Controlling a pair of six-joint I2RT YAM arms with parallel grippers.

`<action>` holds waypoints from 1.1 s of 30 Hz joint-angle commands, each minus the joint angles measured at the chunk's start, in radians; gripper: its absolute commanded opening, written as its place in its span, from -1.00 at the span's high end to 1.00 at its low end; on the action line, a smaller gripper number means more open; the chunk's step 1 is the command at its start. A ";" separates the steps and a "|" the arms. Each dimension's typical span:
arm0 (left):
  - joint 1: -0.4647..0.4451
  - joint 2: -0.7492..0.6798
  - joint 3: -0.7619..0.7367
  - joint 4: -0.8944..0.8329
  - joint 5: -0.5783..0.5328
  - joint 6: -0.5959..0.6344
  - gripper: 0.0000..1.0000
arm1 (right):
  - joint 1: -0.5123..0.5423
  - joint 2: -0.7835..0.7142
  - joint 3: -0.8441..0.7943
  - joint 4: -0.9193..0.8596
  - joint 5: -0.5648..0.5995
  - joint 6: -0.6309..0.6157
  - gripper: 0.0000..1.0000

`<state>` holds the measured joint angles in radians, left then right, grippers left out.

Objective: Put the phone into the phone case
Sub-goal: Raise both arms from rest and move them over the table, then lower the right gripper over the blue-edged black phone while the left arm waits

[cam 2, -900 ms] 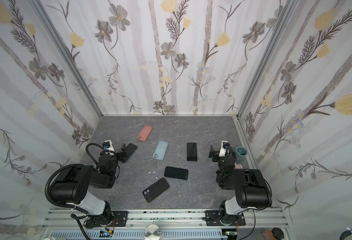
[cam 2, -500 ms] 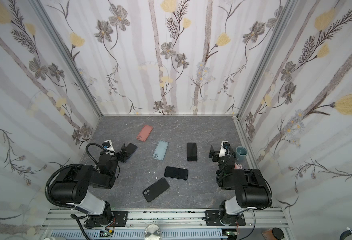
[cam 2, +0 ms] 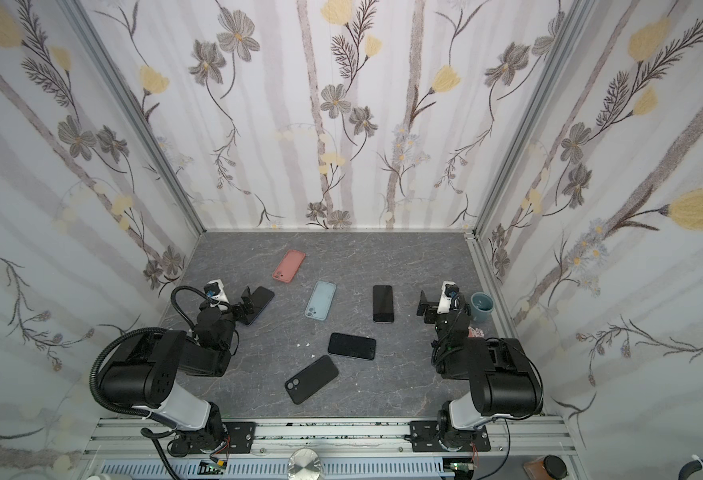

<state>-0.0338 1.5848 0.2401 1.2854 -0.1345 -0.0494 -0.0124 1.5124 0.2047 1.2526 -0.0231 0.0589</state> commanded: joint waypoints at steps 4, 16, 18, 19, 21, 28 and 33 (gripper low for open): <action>0.003 0.001 0.006 0.042 -0.005 -0.004 -1.00 | -0.001 0.002 0.006 0.049 0.005 -0.016 -1.00; -0.017 -0.396 0.246 -0.648 -0.175 -0.207 -0.91 | 0.043 -0.364 0.332 -0.765 -0.167 0.035 -0.92; -0.017 -0.445 0.353 -0.839 -0.100 -0.288 -0.80 | 0.099 -0.404 0.429 -0.950 -0.197 0.078 -0.88; -0.020 -0.460 0.391 -0.904 -0.053 -0.313 -0.77 | 0.129 -0.421 0.459 -1.014 -0.205 0.091 -0.87; -0.029 -0.493 0.463 -1.029 0.059 -0.349 -0.71 | 0.207 -0.461 0.521 -1.133 -0.227 0.116 -0.84; -0.124 -0.581 0.597 -1.343 0.352 -0.348 -0.67 | 0.461 -0.547 0.660 -1.434 -0.315 0.109 -0.76; -0.206 -0.692 0.521 -1.373 0.558 -0.277 -0.67 | 0.620 -0.569 0.712 -1.601 -0.364 -0.062 -0.80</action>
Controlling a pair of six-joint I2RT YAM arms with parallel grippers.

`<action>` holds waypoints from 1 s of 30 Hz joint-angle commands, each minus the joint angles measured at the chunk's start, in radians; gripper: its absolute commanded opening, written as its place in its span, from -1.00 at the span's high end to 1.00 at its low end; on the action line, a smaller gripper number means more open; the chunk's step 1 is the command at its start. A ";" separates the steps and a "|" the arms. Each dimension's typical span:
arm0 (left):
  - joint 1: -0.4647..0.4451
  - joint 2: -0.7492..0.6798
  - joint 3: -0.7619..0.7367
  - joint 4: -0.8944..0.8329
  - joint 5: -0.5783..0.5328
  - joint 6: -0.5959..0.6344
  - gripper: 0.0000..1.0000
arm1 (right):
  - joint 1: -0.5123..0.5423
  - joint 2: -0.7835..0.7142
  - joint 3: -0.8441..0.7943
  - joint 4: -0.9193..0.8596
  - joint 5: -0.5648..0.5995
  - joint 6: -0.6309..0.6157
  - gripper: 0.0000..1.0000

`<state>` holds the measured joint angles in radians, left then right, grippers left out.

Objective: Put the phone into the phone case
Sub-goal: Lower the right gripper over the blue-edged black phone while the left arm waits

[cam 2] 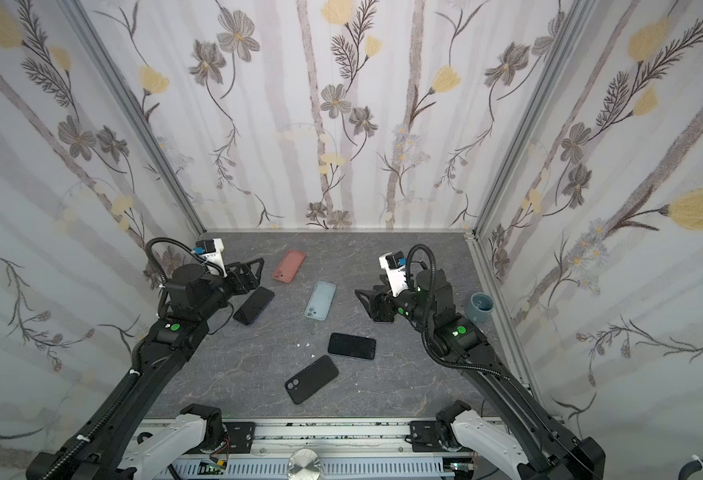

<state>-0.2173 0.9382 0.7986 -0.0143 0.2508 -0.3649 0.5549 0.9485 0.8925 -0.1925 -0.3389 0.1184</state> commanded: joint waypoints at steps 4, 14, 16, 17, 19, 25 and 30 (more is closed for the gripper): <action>-0.089 -0.154 -0.151 0.000 0.327 0.083 -0.69 | 0.141 0.050 0.093 -0.282 -0.001 -0.285 -1.00; -0.203 -0.276 -0.326 0.023 0.480 0.383 -0.83 | 0.191 0.189 0.138 -0.417 0.127 -0.616 -0.99; -0.221 -0.280 -0.353 0.032 0.469 0.466 -0.96 | 0.194 0.180 0.113 -0.392 0.134 -0.670 -1.00; -0.230 -0.280 -0.367 0.048 0.450 0.502 -1.00 | 0.195 0.174 0.096 -0.377 0.138 -0.701 -0.99; -0.251 -0.280 -0.395 0.083 0.399 0.549 -1.00 | 0.200 0.167 0.067 -0.351 0.154 -0.750 -1.00; -0.308 -0.237 -0.419 0.105 0.304 0.709 -1.00 | 0.209 0.184 0.003 -0.336 0.208 -0.846 -1.00; -0.319 -0.226 -0.446 0.091 0.261 0.780 -1.00 | 0.218 0.220 -0.021 -0.348 0.225 -0.861 -1.00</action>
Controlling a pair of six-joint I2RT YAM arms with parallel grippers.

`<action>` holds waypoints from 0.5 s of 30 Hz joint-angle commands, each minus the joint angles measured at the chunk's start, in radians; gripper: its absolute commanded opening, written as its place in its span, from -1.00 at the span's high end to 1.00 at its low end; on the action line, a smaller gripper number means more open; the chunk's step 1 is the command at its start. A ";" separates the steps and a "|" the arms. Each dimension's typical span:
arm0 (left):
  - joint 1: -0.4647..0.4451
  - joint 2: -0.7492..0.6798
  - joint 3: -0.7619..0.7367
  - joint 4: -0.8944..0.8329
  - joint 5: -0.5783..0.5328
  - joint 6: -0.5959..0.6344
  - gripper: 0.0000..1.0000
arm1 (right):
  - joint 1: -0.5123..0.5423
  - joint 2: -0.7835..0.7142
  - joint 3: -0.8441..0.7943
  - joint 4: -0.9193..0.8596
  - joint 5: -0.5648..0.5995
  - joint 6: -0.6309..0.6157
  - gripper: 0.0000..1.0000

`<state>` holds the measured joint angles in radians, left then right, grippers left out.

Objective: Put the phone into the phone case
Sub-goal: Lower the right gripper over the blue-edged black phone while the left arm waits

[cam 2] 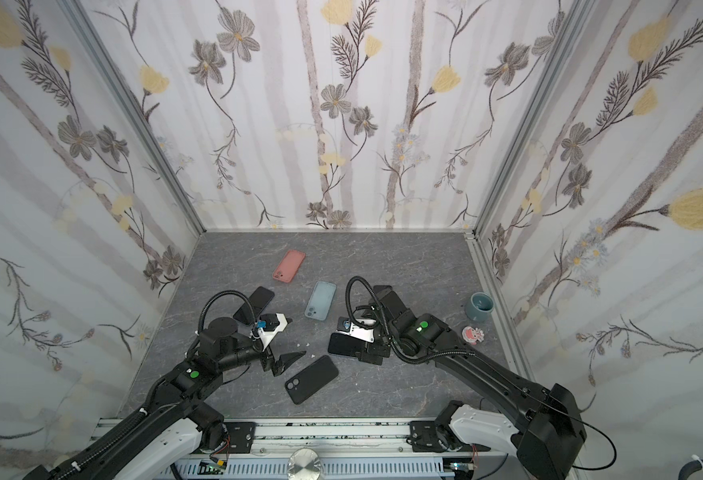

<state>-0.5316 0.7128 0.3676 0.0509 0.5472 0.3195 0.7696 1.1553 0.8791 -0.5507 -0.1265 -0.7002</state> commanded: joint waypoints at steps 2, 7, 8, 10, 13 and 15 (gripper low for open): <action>-0.010 -0.017 -0.039 0.033 -0.038 0.110 -1.00 | 0.005 0.029 -0.014 0.019 0.005 -0.032 -1.00; -0.015 -0.053 -0.075 0.071 -0.059 0.105 -1.00 | 0.007 0.088 -0.025 0.030 -0.007 -0.006 -0.99; -0.015 -0.055 -0.078 0.075 -0.063 0.105 -1.00 | 0.008 0.105 -0.020 0.023 -0.007 -0.002 -1.00; -0.016 -0.055 -0.081 0.081 -0.065 0.105 -1.00 | 0.008 0.133 -0.009 0.012 -0.003 0.012 -1.00; -0.015 -0.051 -0.088 0.092 -0.066 0.103 -1.00 | 0.010 0.167 -0.003 0.007 0.001 0.027 -1.00; -0.016 -0.048 -0.093 0.097 -0.063 0.099 -1.00 | 0.012 0.188 0.004 -0.003 0.006 0.034 -1.00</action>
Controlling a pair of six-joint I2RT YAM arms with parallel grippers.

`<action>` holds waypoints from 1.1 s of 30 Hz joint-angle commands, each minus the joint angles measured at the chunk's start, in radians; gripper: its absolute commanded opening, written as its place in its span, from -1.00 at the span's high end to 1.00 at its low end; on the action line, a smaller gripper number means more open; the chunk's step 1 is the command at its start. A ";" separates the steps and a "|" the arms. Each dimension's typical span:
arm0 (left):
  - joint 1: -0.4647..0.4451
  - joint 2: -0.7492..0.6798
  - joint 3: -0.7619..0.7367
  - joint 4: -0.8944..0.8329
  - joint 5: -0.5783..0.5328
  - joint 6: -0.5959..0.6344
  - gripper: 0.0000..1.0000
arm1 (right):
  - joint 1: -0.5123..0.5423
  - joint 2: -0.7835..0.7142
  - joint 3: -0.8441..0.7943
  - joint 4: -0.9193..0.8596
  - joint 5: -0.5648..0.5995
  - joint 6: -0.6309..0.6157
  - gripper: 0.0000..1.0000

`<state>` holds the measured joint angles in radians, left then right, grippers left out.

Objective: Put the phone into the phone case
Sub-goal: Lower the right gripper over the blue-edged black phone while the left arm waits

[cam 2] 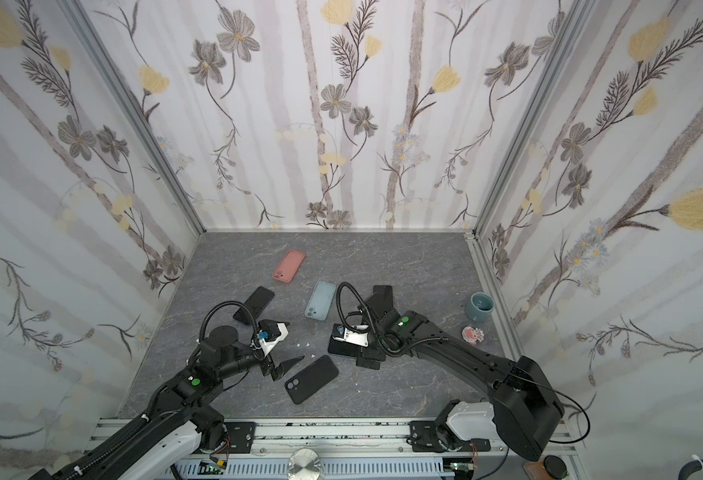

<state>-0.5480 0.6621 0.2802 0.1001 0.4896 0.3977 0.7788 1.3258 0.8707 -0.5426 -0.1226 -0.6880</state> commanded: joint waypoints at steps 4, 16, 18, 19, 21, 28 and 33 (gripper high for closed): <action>0.001 0.009 -0.014 0.067 -0.010 0.018 -1.00 | 0.008 0.044 0.025 -0.019 0.023 0.042 -1.00; -0.004 -0.062 -0.027 0.084 -0.074 0.038 -1.00 | 0.022 0.087 0.086 -0.078 0.046 0.039 -1.00; -0.004 -0.074 -0.029 0.084 -0.070 0.045 -1.00 | 0.026 0.084 0.088 -0.084 0.049 0.046 -1.00; -0.004 -0.079 -0.028 0.082 -0.068 0.051 -1.00 | 0.028 0.081 0.084 -0.080 0.051 0.047 -0.99; -0.004 -0.092 -0.025 0.081 -0.072 0.055 -1.00 | 0.032 0.080 0.074 -0.067 0.055 0.047 -0.99; -0.004 -0.136 -0.046 0.107 -0.105 0.062 -1.00 | 0.034 0.141 0.102 -0.080 0.037 0.064 -1.00; -0.004 -0.123 -0.050 0.118 -0.130 0.066 -1.00 | 0.034 0.171 0.103 -0.072 0.009 0.072 -1.00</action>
<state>-0.5526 0.5327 0.2340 0.1715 0.3798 0.4435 0.8112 1.4857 0.9722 -0.6098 -0.0818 -0.6247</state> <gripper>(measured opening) 0.998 0.997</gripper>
